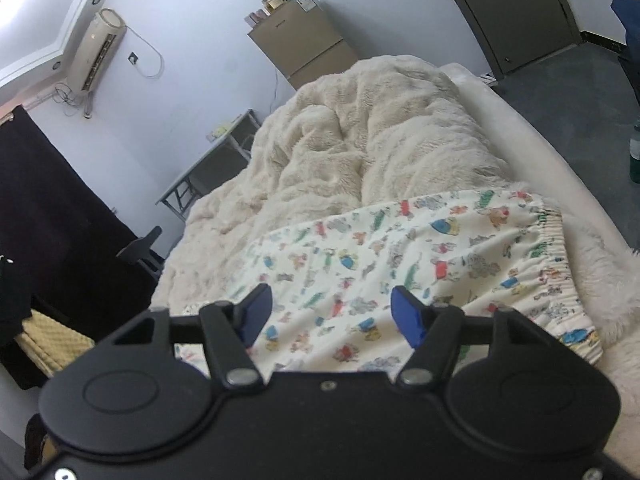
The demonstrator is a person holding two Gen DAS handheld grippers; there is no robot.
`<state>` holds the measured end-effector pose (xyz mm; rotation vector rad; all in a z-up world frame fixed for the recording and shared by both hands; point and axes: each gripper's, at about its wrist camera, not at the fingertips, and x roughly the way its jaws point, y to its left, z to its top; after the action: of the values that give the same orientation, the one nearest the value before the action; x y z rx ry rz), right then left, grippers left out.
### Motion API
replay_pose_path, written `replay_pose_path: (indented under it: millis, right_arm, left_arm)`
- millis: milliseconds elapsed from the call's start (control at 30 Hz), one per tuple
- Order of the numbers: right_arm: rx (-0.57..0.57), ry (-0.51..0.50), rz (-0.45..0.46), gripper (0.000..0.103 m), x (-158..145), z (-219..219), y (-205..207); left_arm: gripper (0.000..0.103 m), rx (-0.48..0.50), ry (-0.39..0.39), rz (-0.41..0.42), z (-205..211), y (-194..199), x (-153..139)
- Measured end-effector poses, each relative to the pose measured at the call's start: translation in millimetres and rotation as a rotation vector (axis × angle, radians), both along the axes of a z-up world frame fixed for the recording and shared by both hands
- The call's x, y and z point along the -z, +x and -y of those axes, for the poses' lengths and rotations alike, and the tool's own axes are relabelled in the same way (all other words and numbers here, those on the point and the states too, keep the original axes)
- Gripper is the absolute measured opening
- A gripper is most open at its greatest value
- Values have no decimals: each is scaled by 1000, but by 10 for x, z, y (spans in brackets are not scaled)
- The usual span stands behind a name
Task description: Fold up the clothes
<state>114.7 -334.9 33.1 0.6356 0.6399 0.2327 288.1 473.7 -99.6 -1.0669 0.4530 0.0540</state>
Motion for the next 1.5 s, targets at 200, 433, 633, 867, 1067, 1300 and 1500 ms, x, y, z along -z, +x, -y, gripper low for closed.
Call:
replay_pose_path:
  millis: [200,433,633,867,1067,1300,1500]
  right_arm:
    - [-6,111,-21,61,161,152,-164]
    - [-41,116,-29,62,343,98,-312]
    - [-95,152,-13,63,285,-3,-517]
    - [64,420,-65,68,701,323,-990]
    - [193,589,-167,64,1174,594,-760]
    - [391,620,-71,38,1193,825,-208]
    - [417,448,-16,19,627,748,152]
  left_arm:
    - [11,-25,151,-8,-279,155,-755]
    - [41,-39,223,-310,-209,-133,-273]
    - [55,130,3,-202,53,-691,66]
    - [62,222,-158,-146,538,-691,690]
    - [60,114,-254,-76,357,-421,745]
    - [29,15,-41,-97,379,-153,414]
    - [1,-12,17,-25,366,28,-233]
